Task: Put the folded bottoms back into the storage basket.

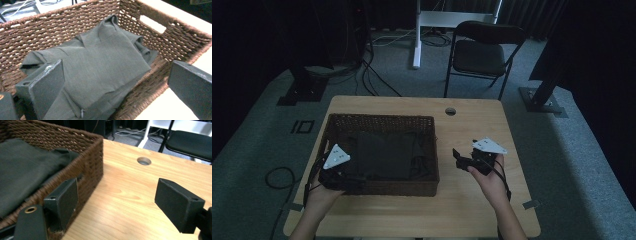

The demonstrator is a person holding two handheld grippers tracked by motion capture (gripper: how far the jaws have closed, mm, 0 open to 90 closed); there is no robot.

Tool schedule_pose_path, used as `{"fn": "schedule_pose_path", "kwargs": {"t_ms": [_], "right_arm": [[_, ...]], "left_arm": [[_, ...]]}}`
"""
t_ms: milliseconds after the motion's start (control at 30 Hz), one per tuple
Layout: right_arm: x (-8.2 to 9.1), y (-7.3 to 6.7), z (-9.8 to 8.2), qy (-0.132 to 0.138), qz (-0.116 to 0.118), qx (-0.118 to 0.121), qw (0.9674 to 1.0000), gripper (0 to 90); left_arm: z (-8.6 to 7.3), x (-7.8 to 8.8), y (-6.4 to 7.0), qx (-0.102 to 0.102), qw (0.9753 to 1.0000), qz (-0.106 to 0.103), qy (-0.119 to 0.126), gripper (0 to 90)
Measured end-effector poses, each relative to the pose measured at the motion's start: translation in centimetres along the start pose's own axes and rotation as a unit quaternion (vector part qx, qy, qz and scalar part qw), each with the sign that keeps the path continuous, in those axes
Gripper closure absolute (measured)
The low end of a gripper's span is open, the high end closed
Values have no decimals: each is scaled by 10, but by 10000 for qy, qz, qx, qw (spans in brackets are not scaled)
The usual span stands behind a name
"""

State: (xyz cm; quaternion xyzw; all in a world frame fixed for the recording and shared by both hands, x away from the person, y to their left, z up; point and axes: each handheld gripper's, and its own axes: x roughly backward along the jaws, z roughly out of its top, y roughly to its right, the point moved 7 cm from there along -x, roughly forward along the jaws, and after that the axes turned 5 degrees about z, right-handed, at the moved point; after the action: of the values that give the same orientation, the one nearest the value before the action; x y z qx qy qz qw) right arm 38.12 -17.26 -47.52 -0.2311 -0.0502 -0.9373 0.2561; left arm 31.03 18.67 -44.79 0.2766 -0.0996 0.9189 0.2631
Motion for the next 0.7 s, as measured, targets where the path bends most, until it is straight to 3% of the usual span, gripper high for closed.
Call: {"fn": "schedule_pose_path", "kwargs": {"t_ms": [333,700], "right_arm": [[7,14,-23,-62,-61,13,10000,157],[21,37,-53,-124,-212,-254,9994,157]], "left_arm": [[-15,9,8,-31,9999,-64,84,15],[-41,12,17,-95,9996,-219,148,14]]}}
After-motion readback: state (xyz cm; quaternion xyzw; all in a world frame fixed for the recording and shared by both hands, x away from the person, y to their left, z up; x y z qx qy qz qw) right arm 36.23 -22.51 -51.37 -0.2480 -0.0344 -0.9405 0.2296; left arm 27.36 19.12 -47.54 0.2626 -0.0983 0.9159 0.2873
